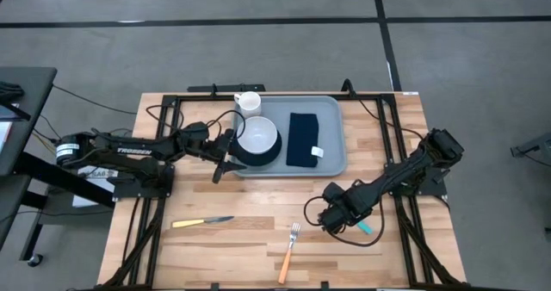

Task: Set up tray
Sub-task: Put the fork on top of the black table napkin on the gray serving tray

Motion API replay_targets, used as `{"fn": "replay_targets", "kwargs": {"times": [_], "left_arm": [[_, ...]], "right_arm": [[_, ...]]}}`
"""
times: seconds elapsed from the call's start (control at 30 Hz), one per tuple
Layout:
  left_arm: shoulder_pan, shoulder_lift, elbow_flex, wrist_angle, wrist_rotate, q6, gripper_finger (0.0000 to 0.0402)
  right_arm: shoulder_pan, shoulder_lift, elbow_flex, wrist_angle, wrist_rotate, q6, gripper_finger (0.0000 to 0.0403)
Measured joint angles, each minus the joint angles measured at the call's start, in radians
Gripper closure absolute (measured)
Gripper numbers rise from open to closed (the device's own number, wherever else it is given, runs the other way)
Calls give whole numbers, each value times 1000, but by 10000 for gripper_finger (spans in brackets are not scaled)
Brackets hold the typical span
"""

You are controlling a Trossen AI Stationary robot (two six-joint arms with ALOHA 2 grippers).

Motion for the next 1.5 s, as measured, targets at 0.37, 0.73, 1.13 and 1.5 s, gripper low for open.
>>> {"fn": "replay_targets", "kwargs": {"times": [0.37, 0.73, 1.13, 1.5], "left_arm": [[0, 0, 0, 8, 0, 1, 234], [-33, -1, 0, 26, 147, 19, 234], [-258, -1, 0, 28, 272, 142, 234], [-337, -1, 66, -110, 35, 147, 234]], "right_arm": [[-16, 0, -46, 249, 7, 84, 346], [-57, 0, -33, 783, 4, 5, 346], [36, 0, -33, 738, 239, -24, 346], [83, 6, -33, 860, 256, 118, 346]]}}
